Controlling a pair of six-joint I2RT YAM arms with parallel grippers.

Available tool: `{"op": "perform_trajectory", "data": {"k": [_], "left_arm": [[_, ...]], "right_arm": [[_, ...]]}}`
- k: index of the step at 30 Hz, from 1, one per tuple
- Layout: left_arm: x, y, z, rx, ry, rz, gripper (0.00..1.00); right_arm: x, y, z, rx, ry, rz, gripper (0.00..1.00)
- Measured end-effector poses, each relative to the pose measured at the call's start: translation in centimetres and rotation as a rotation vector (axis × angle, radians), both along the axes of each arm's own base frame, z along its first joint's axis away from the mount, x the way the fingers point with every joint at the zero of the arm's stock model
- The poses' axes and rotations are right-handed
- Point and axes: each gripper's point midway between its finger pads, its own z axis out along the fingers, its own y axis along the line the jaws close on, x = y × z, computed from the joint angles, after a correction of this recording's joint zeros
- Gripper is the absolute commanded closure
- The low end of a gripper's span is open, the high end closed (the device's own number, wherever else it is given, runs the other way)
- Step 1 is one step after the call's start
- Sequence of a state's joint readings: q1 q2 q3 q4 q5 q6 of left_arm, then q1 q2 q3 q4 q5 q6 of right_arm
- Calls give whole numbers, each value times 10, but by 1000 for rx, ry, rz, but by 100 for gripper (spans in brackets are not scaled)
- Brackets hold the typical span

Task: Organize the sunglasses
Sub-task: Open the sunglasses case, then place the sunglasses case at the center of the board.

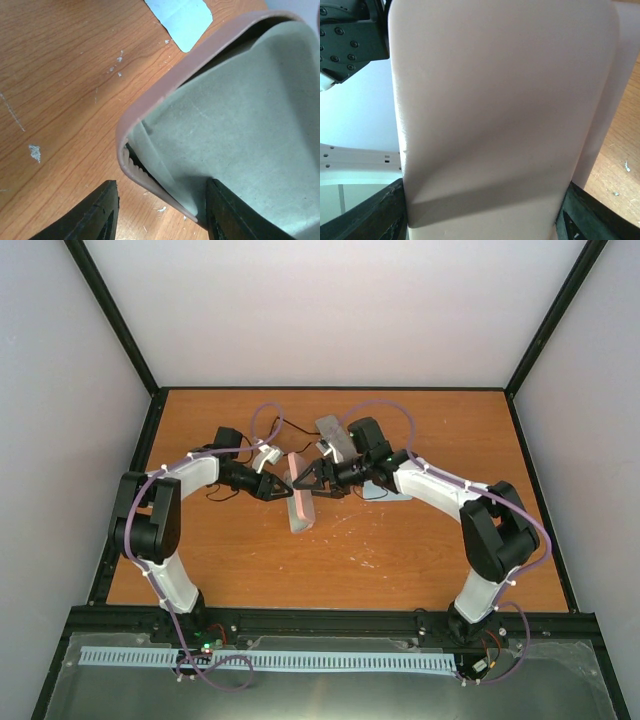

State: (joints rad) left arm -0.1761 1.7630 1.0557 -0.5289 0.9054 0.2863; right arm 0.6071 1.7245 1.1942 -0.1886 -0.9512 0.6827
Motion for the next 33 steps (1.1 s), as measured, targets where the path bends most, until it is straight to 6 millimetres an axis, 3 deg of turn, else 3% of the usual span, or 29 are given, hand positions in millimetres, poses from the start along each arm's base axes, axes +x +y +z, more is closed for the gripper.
{"op": "perform_trajectory", "data": {"k": [5, 7, 8, 12, 15, 23, 33], "left_arm": [[0, 0, 0, 0, -1, -1, 42], [1, 1, -2, 13, -4, 2, 4], [2, 3, -4, 28, -11, 5, 1], [3, 12, -7, 72, -20, 33, 1], [6, 19, 0, 86, -49, 54, 0], [12, 35, 8, 107, -68, 103, 1], [11, 42, 4, 133, -48, 119, 1]], "right_arm": [[2, -8, -2, 15, 8, 12, 47], [4, -17, -6, 13, 14, 11, 47], [6, -22, -9, 10, 18, 5, 47], [19, -44, -22, 0, 29, -11, 45], [21, -52, -37, -11, 58, -1, 45], [7, -49, -86, -1, 201, 91, 42], [17, -50, -113, 30, 255, 168, 27]]}}
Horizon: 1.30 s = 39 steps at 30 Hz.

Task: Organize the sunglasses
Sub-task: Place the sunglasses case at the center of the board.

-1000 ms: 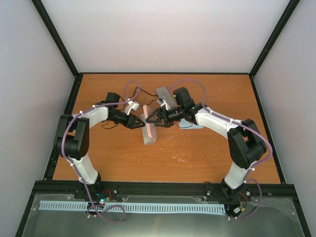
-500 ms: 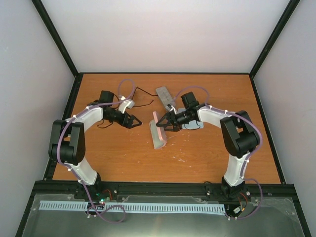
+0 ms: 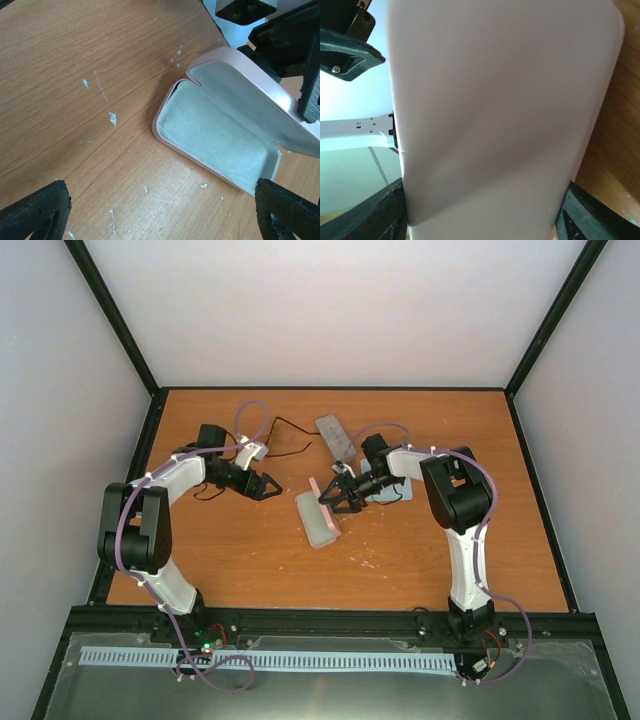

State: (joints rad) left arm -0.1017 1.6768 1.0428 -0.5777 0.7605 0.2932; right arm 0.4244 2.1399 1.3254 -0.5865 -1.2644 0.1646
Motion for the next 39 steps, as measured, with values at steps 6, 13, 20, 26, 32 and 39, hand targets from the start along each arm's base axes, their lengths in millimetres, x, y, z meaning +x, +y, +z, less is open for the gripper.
{"op": "perform_trajectory", "data": {"k": [6, 13, 20, 26, 32, 39], "left_arm": [[0, 1, -1, 8, 1, 4, 0], [4, 1, 2, 7, -9, 4, 1], [5, 1, 4, 6, -15, 4, 1], [6, 0, 4, -1, -16, 2, 0], [5, -1, -1, -6, 2, -1, 1], [5, -1, -2, -7, 5, -1, 1]], "right_arm": [[6, -6, -5, -29, -6, 9, 20], [9, -10, -9, -99, -20, 7, 0], [13, -17, -13, -197, -50, 3, 0], [15, -28, 9, -307, -166, -14, 0], [5, -33, 2, -455, -240, 19, 5], [-11, -41, -23, -605, -246, 52, 30]]}}
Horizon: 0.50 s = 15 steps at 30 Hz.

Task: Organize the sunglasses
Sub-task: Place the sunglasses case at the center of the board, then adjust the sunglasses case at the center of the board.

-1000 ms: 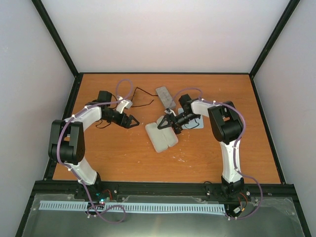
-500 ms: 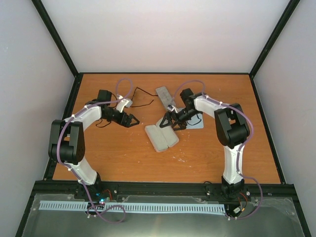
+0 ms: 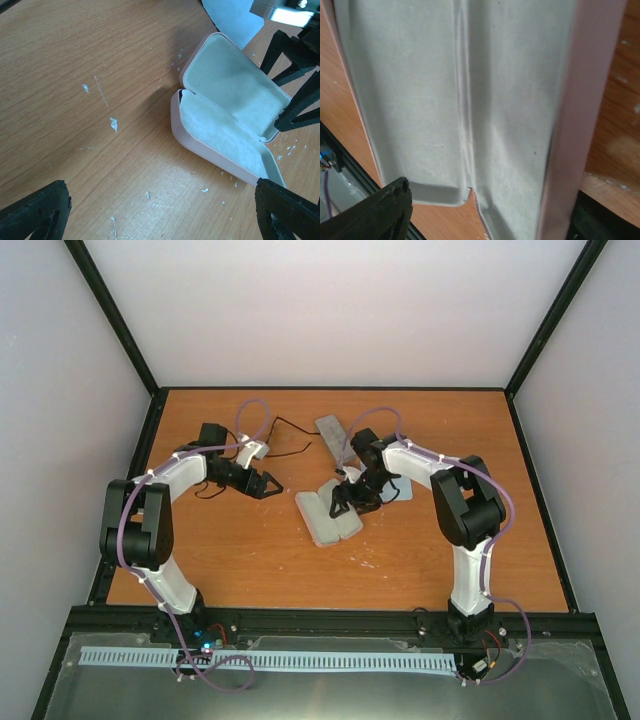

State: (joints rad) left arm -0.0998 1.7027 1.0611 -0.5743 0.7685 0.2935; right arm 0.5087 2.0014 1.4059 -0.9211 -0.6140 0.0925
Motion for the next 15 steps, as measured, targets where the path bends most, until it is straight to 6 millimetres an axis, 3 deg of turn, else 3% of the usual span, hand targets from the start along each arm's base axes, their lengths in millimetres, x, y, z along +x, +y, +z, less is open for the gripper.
{"op": "perform_trajectory", "data": {"k": [8, 10, 14, 15], "left_arm": [[0, 0, 0, -2, 0, -1, 0], [0, 0, 0, -2, 0, -1, 1], [0, -1, 0, -4, -3, -1, 1], [0, -1, 0, -5, -2, -1, 1]], "right_arm": [[0, -5, -6, -41, -1, -22, 49], [0, -5, -7, -45, 1, -23, 60], [-1, -6, -7, -51, 2, -26, 62], [-1, -6, -7, -53, 1, -26, 68]]}}
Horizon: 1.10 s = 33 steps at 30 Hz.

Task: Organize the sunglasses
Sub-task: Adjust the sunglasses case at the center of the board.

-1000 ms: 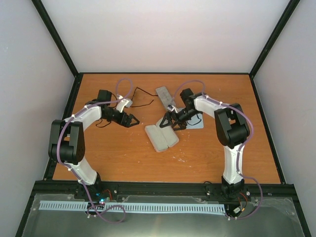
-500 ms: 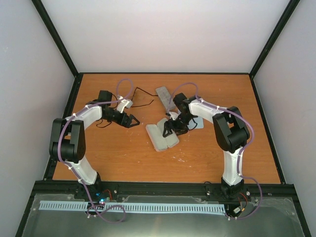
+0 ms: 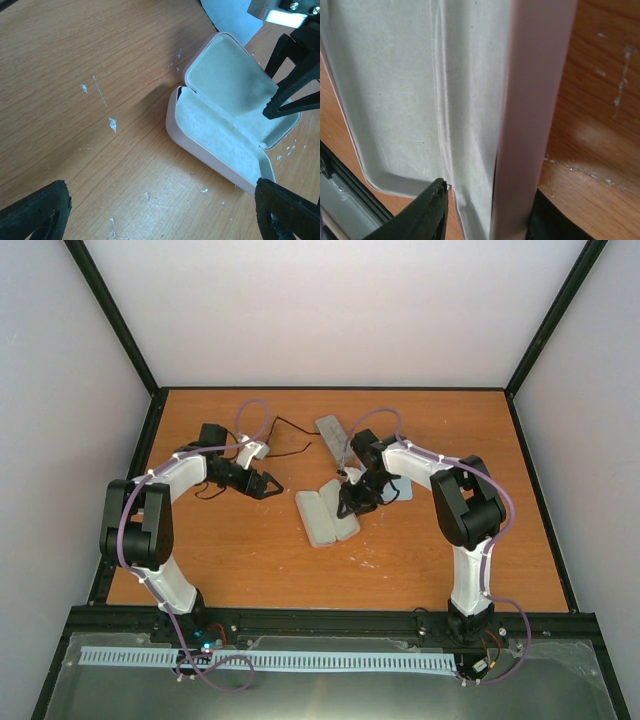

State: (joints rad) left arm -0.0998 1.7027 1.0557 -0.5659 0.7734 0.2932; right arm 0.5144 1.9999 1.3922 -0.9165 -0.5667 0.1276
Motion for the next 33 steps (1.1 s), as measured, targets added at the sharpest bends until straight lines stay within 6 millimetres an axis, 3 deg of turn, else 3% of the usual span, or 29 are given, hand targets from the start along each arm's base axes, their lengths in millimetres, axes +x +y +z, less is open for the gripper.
{"op": "perform_trajectory", "data": {"k": [3, 12, 19, 21, 24, 29, 33], "left_arm": [[0, 0, 0, -1, 1, 0, 1], [1, -1, 1, -6, -6, 1, 1], [1, -1, 1, -8, -5, 0, 1], [2, -1, 4, -16, -7, -1, 1], [6, 0, 18, -45, -27, 0, 1], [29, 13, 61, -93, -128, 18, 0], [41, 25, 86, -109, -192, 21, 1]], "right_arm": [[-1, 0, -1, -9, 0, 2, 85], [5, 0, 11, -63, -46, 34, 86], [43, 12, 53, -119, -261, 100, 91], [55, 16, 68, -164, -371, 150, 97], [64, 22, 86, -244, -534, 255, 97], [56, 26, 95, -358, -677, 446, 92], [55, 10, 95, -460, -735, 537, 95]]}}
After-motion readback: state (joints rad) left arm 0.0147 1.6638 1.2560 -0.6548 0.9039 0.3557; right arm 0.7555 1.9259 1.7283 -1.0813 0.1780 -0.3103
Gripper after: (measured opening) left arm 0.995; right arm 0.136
